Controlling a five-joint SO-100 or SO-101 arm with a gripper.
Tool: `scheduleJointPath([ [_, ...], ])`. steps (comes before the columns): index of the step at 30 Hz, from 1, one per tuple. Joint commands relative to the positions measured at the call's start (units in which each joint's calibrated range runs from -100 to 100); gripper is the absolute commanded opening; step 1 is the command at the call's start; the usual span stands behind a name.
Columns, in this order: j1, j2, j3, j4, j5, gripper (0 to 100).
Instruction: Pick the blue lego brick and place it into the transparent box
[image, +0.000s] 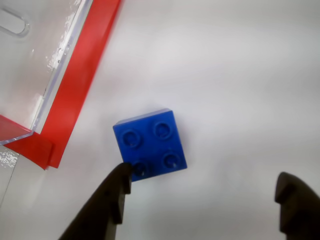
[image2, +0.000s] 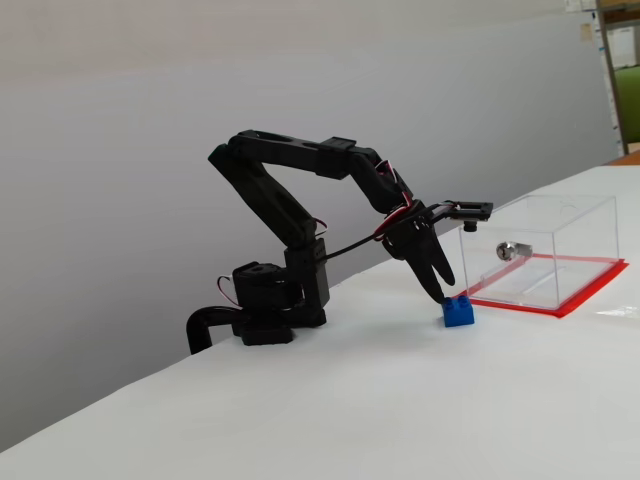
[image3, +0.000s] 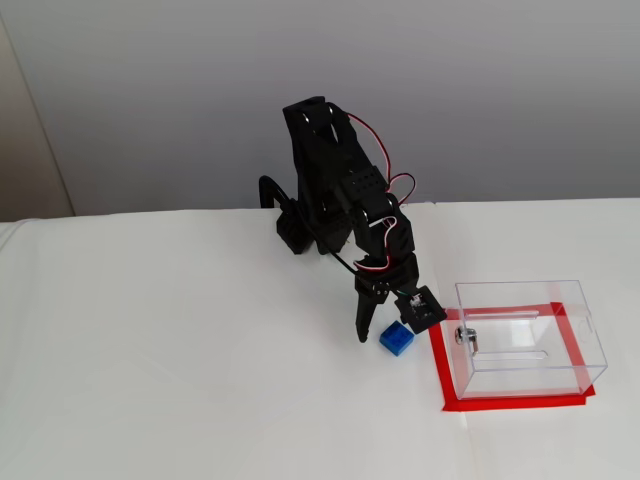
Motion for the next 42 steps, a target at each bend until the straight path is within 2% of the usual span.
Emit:
scheduleJointPath([
  [1, -0.85, 1.08, -3.97, -0.85, 0.05, 32],
  [12, -1.07, 0.57, -3.25, -0.68, 0.26, 32],
  [23, -5.73, 0.48, -1.53, -0.24, -0.16, 32],
  [42, -3.81, 1.41, 0.73, -0.85, -0.26, 31],
])
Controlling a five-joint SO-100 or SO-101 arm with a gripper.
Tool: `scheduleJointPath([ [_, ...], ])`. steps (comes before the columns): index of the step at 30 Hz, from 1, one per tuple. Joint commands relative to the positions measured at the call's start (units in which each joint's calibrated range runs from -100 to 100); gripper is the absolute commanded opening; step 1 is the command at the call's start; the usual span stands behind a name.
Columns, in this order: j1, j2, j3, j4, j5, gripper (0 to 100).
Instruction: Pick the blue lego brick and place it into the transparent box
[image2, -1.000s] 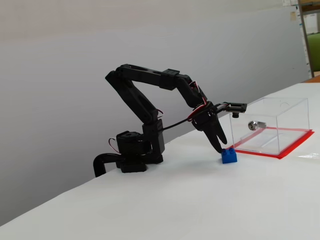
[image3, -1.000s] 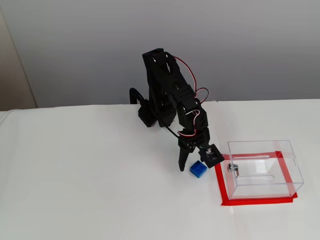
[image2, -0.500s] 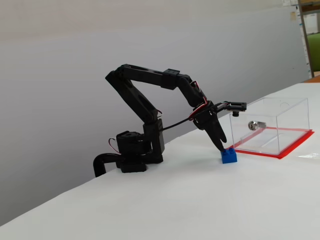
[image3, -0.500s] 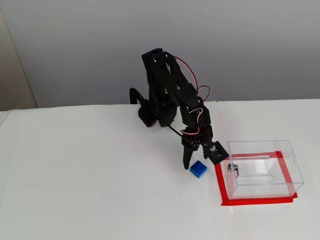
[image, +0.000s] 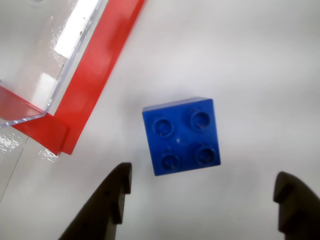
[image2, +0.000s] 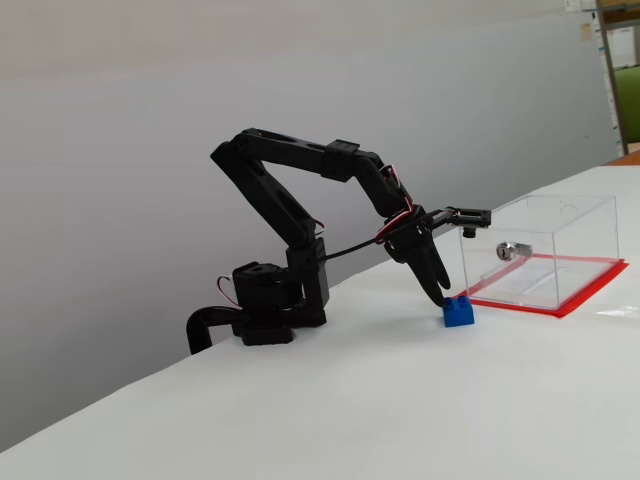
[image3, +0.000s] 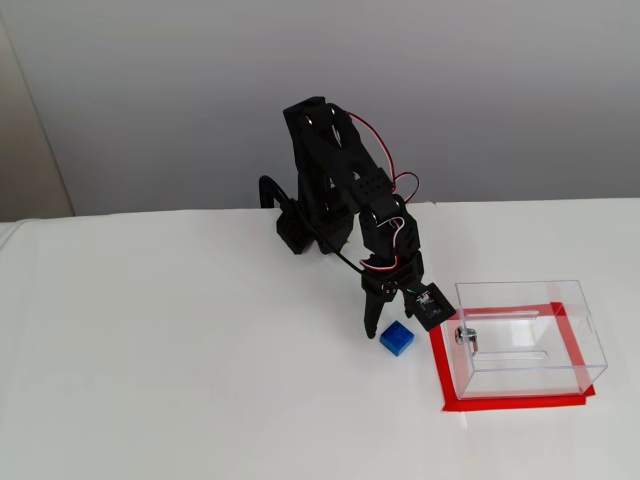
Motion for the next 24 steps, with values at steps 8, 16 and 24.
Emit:
scheduleJointPath([
  [8, 2.95, 0.83, -1.13, -1.03, -0.22, 31],
  [16, 3.1, 5.58, -4.29, -4.42, -0.22, 31],
  [24, 2.88, 10.58, -7.19, -4.51, -0.22, 31],
])
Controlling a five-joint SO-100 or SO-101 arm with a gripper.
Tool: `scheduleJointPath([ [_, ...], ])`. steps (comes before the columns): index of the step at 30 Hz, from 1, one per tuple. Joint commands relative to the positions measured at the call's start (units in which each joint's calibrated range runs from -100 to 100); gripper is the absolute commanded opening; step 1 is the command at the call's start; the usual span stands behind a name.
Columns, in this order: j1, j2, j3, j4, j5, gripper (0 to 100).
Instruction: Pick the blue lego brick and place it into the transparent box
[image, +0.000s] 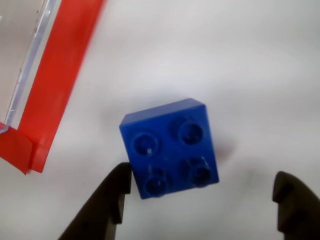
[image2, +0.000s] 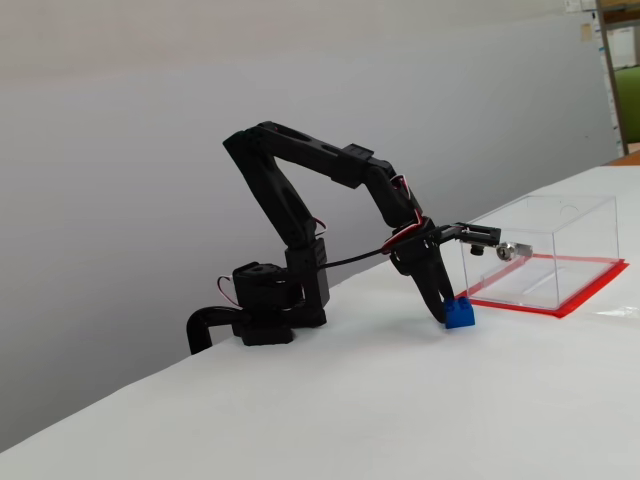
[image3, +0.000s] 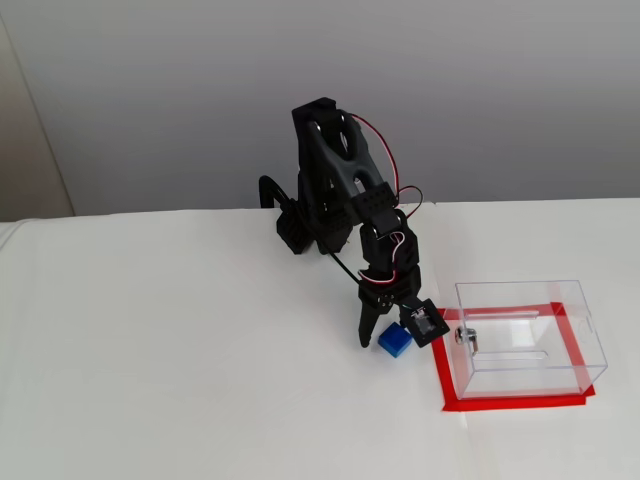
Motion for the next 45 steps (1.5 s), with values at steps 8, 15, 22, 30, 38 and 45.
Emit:
scheduleJointPath([
  [8, -0.4, 5.7, -9.52, -0.73, -0.22, 31],
  [15, -0.48, 9.17, -11.78, -0.73, -0.22, 31],
  [22, -0.48, 10.36, -11.78, -0.99, -0.22, 31],
  [30, -0.48, 10.45, -11.69, -1.08, -0.22, 17],
  [38, -0.48, 10.45, -11.69, -1.08, -0.22, 16],
  [45, -0.4, 10.45, -11.69, -1.17, -0.22, 3],
])
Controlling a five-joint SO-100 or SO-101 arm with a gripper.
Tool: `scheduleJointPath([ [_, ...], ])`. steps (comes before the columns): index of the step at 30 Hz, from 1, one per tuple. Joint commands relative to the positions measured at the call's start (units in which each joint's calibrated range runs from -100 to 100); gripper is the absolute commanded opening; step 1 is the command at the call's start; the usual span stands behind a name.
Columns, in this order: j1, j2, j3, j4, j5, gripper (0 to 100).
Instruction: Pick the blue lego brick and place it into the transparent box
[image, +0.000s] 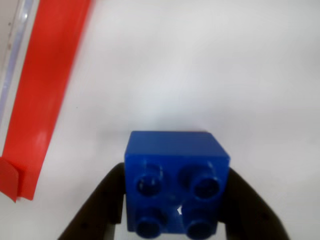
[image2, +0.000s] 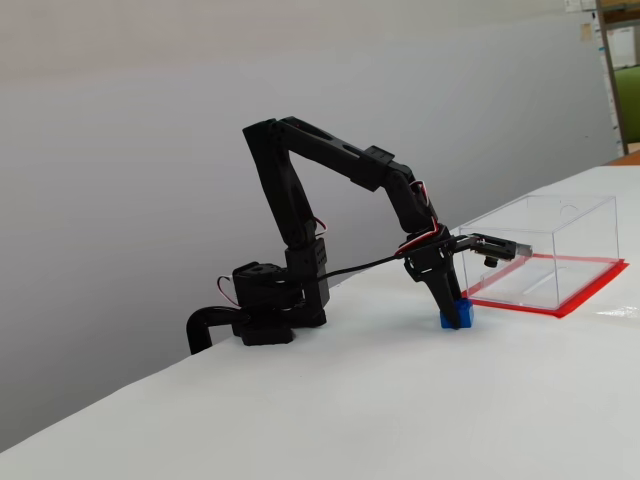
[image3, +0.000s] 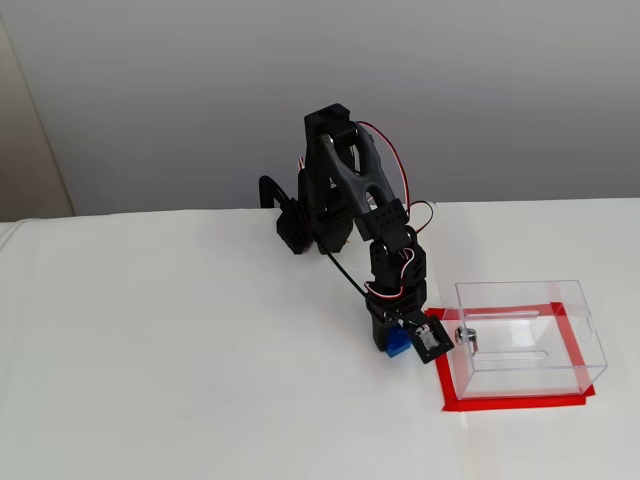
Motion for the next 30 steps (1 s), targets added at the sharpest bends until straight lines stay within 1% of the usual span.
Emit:
scheduleJointPath([
  [1, -0.4, -0.29, -3.84, -1.08, -0.02, 2],
  [12, -0.55, -2.24, -5.19, -0.91, 0.34, 2],
  [30, 1.52, -28.46, -6.37, -0.82, 0.6, 2],
])
